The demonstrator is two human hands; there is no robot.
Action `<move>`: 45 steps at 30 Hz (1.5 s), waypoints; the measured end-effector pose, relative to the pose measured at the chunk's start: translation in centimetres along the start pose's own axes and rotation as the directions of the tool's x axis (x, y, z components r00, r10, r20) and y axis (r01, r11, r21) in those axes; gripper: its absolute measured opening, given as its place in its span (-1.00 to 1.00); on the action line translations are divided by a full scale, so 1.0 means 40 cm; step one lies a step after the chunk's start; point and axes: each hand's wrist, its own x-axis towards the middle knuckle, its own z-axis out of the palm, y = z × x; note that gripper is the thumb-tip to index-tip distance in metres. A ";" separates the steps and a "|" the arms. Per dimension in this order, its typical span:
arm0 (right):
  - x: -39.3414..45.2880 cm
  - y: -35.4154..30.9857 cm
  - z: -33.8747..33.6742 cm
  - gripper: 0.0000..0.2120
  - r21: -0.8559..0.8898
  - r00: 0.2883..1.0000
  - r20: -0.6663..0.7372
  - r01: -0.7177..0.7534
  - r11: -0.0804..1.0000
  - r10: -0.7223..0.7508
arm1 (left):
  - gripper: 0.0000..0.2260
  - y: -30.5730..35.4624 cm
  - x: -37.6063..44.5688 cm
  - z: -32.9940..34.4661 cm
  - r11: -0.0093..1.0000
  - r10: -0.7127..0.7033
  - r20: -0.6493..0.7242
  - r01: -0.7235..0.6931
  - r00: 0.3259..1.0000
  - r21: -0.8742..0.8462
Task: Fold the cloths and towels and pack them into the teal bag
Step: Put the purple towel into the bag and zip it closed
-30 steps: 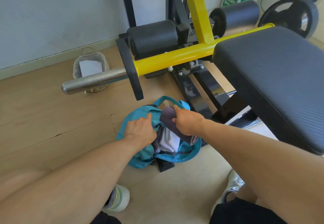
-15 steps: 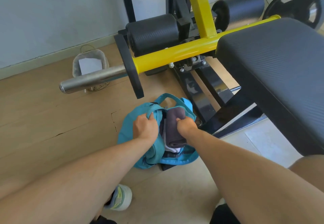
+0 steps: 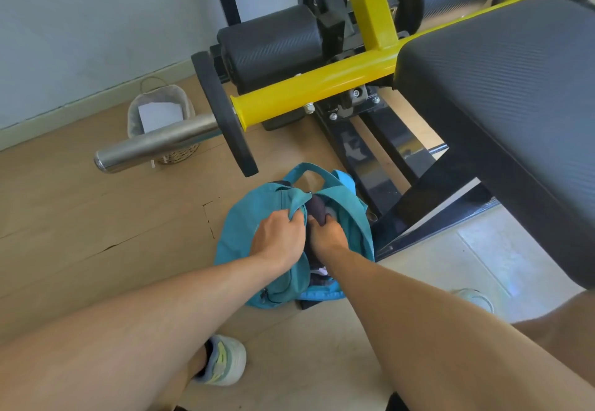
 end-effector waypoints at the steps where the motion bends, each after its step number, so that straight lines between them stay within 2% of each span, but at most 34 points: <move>1: 0.001 0.015 -0.007 -0.55 -0.060 0.996 -0.078 0.046 0.997 -0.050 | -0.62 -0.001 0.000 0.004 1.000 0.001 0.020 -0.002 1.000 0.011; 4: -0.002 0.056 -0.061 -0.70 -0.205 0.904 -0.381 0.124 0.971 -0.195 | -0.65 -0.004 0.002 0.016 1.000 -0.010 0.071 0.008 0.997 0.028; 6: -0.006 0.077 -0.105 -0.73 -0.239 0.861 -0.480 0.055 0.969 -0.167 | -0.66 -0.004 0.003 0.024 0.999 -0.012 0.090 0.008 0.996 0.035; 12: -0.041 0.142 -0.123 -0.80 -0.258 0.909 -0.397 -0.241 0.936 0.125 | -0.72 0.003 0.006 0.022 1.000 -0.005 0.138 0.001 0.990 0.027; 14: -0.044 0.146 -0.150 -0.80 -0.292 0.913 -0.380 -0.272 0.917 0.150 | -0.76 0.007 0.008 0.018 0.999 -0.010 0.153 0.004 0.988 0.039; 15: -0.044 0.145 -0.156 -0.80 -0.330 0.917 -0.389 -0.228 0.916 0.088 | -0.76 0.008 0.010 0.016 0.999 -0.015 0.161 0.008 0.987 0.044; 17: -0.060 0.127 -0.147 -0.75 -0.395 0.904 -0.401 -0.026 0.918 -0.147 | -0.74 0.010 0.012 0.016 0.999 -0.038 0.186 0.032 0.982 0.036; 19: -0.091 0.090 -0.121 -0.70 -0.365 0.874 -0.348 0.206 0.908 -0.339 | -0.70 0.020 0.005 0.018 0.999 -0.034 0.204 0.027 0.978 0.039; 21: -0.119 0.047 -0.100 -0.67 -0.323 0.851 -0.272 0.359 0.876 -0.449 | -0.67 0.037 -0.002 0.015 0.999 -0.038 0.243 0.041 0.969 -0.006; 23: -0.144 0.016 -0.097 -0.66 -0.364 0.799 -0.195 0.480 0.798 -0.569 | -0.54 0.052 -0.004 0.006 0.978 -0.112 0.302 0.158 0.947 -0.134; 25: -0.165 0.014 -0.106 -0.67 -0.448 0.733 -0.112 0.565 0.693 -0.671 | -0.36 0.059 -0.006 -0.010 0.905 -0.198 0.414 0.328 0.888 -0.271; 26: -0.172 0.018 -0.111 -0.69 -0.482 0.711 -0.062 0.593 0.645 -0.701 | -0.32 0.058 -0.002 -0.017 0.885 -0.210 0.456 0.367 0.865 -0.287; 27: -0.175 0.026 -0.116 -0.70 -0.497 0.685 -0.009 0.629 0.598 -0.729 | -0.35 0.051 0.002 -0.019 0.888 -0.201 0.469 0.362 0.860 -0.283; 30: -0.177 0.027 -0.131 -0.74 -0.482 0.596 0.111 0.732 0.481 -0.795 | -0.78 0.041 0.005 -0.021 0.937 -0.128 0.432 0.251 0.893 -0.242; 31: -0.172 0.014 -0.135 -0.71 -0.466 0.599 0.067 0.726 0.506 -0.798 | -0.84 0.037 0.006 -0.020 0.938 -0.121 0.427 0.244 0.896 -0.245; 34: -0.124 -0.087 -0.145 -0.61 -0.387 0.729 -0.238 0.535 0.751 -0.642 | -0.85 0.029 -0.007 -0.020 0.924 -0.126 0.471 0.276 0.873 -0.265; 35: -0.091 -0.124 -0.145 -0.62 -0.393 0.758 -0.246 0.492 0.777 -0.604 | -0.85 0.022 -0.009 -0.018 0.931 -0.120 0.465 0.262 0.877 -0.255; 37: -0.031 -0.194 -0.147 -0.66 -0.474 0.844 -0.074 0.439 0.763 -0.532 | -0.85 0.008 -0.016 -0.009 0.951 -0.110 0.432 0.221 0.895 -0.216; 38: -0.001 -0.220 -0.143 -0.68 -0.532 0.893 0.053 0.404 0.744 -0.447 | -0.85 0.003 -0.019 -0.003 0.958 -0.105 0.412 0.203 0.905 -0.203; 40: 0.042 -0.251 -0.122 -0.63 -0.662 0.941 0.233 0.338 0.670 -0.244 | -0.83 -0.009 -0.026 0.008 0.961 -0.096 0.390 0.187 0.916 -0.202; 42: 0.061 -0.256 -0.097 -0.49 -0.755 0.958 0.273 0.270 0.597 -0.089 | -0.82 -0.014 -0.029 0.021 0.961 -0.086 0.378 0.177 0.922 -0.212; 45: 0.066 -0.253 -0.071 -0.41 -0.801 0.962 0.270 0.243 0.547 -0.031 | -0.79 -0.020 -0.029 0.040 0.965 -0.083 0.364 0.165 0.928 -0.202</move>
